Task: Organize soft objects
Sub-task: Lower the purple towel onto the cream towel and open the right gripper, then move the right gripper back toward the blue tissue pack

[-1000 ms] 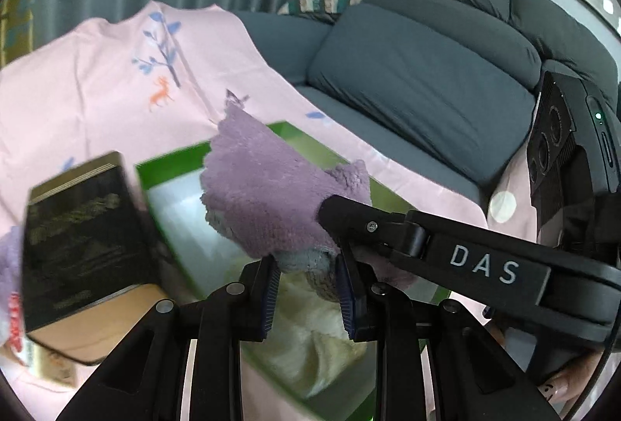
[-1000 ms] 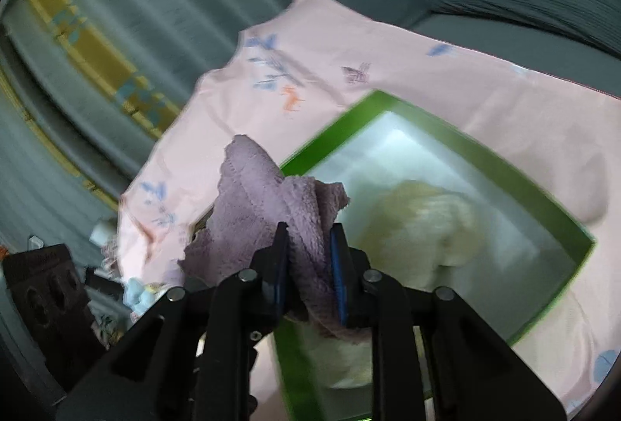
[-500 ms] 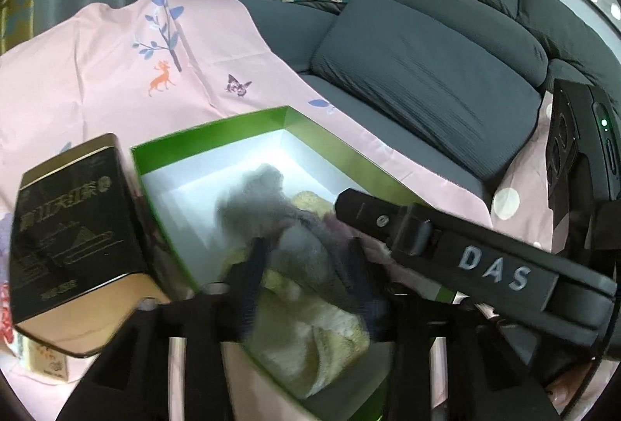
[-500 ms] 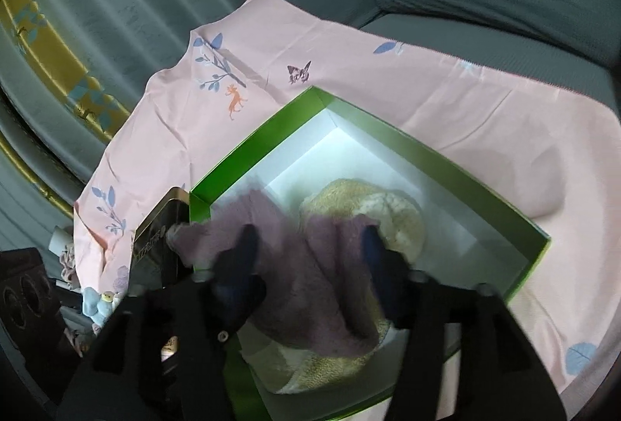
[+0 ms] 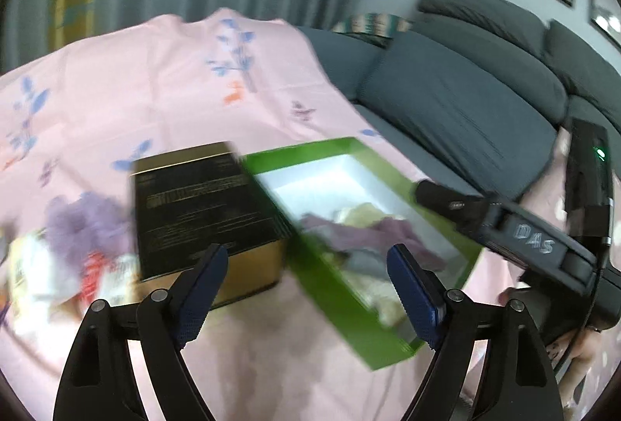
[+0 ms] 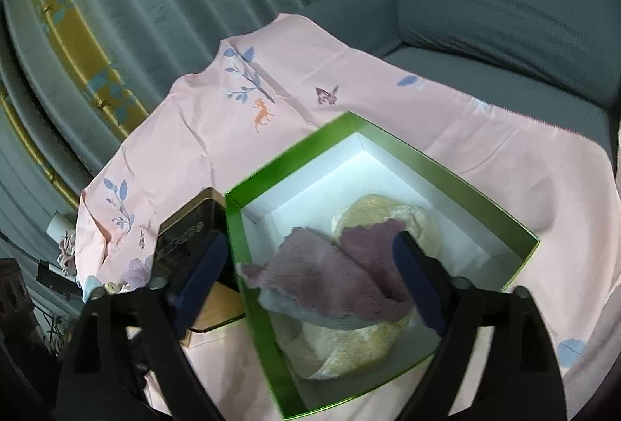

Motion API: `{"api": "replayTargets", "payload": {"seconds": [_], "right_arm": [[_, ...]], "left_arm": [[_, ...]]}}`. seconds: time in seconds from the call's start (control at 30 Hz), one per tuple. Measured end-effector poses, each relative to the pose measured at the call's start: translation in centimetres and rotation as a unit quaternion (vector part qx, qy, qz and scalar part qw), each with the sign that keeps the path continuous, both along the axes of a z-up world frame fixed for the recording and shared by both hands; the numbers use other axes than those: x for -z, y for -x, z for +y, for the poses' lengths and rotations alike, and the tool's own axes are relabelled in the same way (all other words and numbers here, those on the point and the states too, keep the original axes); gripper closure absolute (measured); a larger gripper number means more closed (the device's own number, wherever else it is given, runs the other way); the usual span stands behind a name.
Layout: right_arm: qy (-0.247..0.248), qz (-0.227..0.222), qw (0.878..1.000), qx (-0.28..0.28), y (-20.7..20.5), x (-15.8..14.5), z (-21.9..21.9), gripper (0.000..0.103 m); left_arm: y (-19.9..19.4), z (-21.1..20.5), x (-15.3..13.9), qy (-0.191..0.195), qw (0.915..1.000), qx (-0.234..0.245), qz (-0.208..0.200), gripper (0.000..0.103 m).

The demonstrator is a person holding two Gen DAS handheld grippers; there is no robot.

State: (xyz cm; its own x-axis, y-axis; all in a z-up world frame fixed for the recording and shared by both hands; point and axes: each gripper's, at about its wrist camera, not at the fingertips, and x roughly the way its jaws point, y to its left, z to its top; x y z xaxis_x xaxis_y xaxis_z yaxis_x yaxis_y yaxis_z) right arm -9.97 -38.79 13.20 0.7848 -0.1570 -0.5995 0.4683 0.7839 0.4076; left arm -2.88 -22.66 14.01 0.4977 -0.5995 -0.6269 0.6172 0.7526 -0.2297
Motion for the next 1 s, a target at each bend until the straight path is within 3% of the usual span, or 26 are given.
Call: {"api": "replayTargets", "payload": {"seconds": [0.17,0.3,0.5,0.7,0.83,0.9,1.0], "right_arm": [[0.022,-0.006,1.000,-0.009,0.2,-1.0,1.9,0.006],[0.035,-0.016,0.999,-0.026,0.3,-1.9,3.6,0.004],[0.037,-0.032,0.997,-0.062,0.1,-2.7,6.0,0.001],[0.037,-0.018,0.993,-0.111,-1.7,-2.4,9.6,0.001],[0.035,0.000,0.987,-0.154,-3.9,-1.6,13.2,0.001],[0.028,0.007,0.983,-0.183,-5.0,-1.3,15.3,0.001],[0.006,0.018,0.972,-0.236,-7.2,-0.7,18.8,0.001]], "left_arm": [[-0.1,5.7,-1.0,0.028,0.9983,-0.049,0.015,0.018],[0.2,10.6,-1.7,0.037,0.9955,-0.085,0.016,0.004],[0.2,17.8,-1.5,0.050,0.9855,-0.158,0.035,0.004],[-0.3,26.0,1.3,0.047,0.9622,-0.265,0.038,0.004],[-0.7,30.6,4.2,0.067,0.9453,-0.314,0.058,0.004],[-1.1,32.5,5.2,0.069,0.9337,-0.343,0.075,0.004],[-1.7,34.3,5.7,0.068,0.9226,-0.371,0.082,0.004]]}}
